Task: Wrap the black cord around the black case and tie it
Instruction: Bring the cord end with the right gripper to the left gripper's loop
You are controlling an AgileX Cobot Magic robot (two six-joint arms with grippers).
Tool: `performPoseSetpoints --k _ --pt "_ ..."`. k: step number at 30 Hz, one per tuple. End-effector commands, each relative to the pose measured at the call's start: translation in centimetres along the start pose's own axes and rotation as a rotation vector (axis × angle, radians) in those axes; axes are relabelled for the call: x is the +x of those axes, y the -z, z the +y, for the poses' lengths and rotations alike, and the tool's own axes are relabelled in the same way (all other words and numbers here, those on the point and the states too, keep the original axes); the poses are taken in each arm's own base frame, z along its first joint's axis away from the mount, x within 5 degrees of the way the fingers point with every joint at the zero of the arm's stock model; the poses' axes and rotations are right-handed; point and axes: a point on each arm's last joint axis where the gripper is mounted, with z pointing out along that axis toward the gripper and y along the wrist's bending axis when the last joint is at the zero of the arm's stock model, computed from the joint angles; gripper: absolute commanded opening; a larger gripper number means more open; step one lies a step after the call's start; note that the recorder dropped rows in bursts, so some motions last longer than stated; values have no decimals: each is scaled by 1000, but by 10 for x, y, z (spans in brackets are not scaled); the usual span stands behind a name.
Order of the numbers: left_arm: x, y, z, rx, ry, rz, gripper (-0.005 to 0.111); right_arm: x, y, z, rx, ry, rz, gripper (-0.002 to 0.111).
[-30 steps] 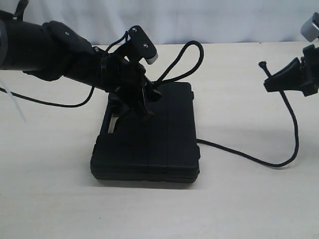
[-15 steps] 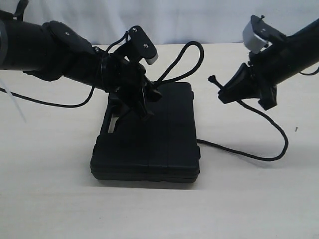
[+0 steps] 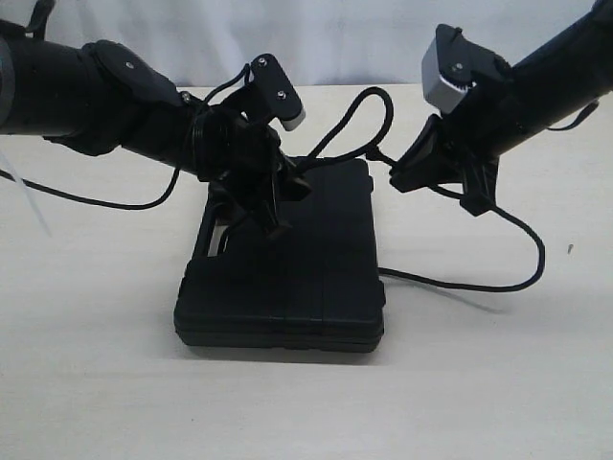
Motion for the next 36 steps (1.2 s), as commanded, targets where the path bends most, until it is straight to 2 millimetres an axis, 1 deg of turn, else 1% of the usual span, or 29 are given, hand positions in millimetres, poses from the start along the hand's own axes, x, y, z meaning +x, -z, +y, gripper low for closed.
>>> performPoseSetpoints --k 1,7,13,16,19,22,25,36 --pt "-1 -1 -4 30 -27 -2 0 -11 15 6 59 25 -31 4" --pt "-1 -1 -4 32 -27 -2 0 -13 19 7 75 18 -36 4" --pt "-1 -1 -6 54 -27 -2 0 -12 19 -1 159 -43 -25 4" --pt "-1 -1 -6 52 -27 -2 0 -13 19 3 116 -36 -32 4" --pt "-1 -1 -5 43 -29 -1 0 -15 19 12 18 16 -46 4" --pt "-1 -1 -8 72 -28 -2 0 -21 21 14 13 14 -102 4" --pt "-1 -1 -10 91 -46 -4 0 -29 25 19 -17 62 -177 4" --pt "-2 0 -11 108 -24 -16 0 -29 26 19 -14 57 -180 4"
